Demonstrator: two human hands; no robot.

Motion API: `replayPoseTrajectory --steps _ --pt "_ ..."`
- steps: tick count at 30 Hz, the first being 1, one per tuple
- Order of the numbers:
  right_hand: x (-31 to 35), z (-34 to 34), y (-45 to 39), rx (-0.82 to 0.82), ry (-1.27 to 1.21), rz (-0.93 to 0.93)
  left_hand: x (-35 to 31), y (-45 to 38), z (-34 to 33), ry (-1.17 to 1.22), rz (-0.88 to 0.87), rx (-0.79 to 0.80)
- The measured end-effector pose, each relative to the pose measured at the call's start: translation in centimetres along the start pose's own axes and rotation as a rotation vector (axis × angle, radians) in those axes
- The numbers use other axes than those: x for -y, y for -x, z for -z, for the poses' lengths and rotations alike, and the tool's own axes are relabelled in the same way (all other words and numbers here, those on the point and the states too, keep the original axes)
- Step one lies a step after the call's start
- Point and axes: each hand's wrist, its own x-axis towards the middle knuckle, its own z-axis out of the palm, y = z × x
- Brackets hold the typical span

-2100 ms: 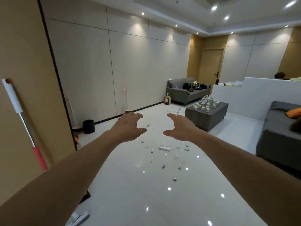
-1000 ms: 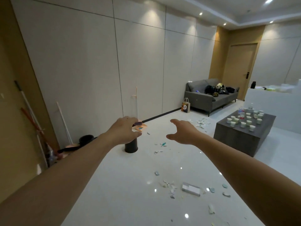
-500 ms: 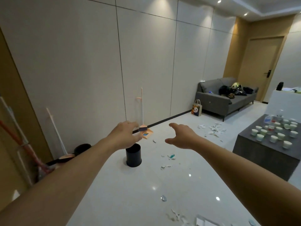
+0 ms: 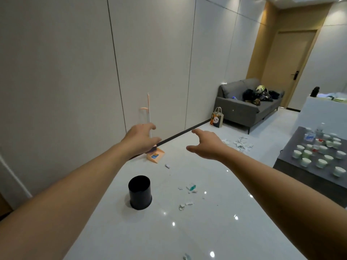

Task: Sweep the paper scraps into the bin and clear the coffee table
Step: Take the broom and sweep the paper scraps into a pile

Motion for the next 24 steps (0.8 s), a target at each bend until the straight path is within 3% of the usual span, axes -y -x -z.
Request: replayPoseTrajectory --steps 7,12,17,21,24 --pt "-1.5 -4.5 -15.6 0.080 0.002 -0.004 5.3 -13.1 -5.3 -0.128 -0.035 0.122" --pt "-3.1 -7.2 -28.9 0.065 -0.039 0.038 9.7 -24.8 -6.9 -0.147 0.018 0.071" --pt "-4.1 -7.5 -42.4 0.124 -0.064 0.052 12.3 -36.2 -7.9 -0.175 0.080 0.123" --pt "-4.3 -8.0 -52.0 0.088 -0.129 0.079 13.6 -45.5 -7.9 -0.085 0.117 0.000" --pt "-4.8 -10.3 -57.7 0.149 -0.123 0.083 15.1 -50.9 -10.4 -0.107 0.106 0.065"
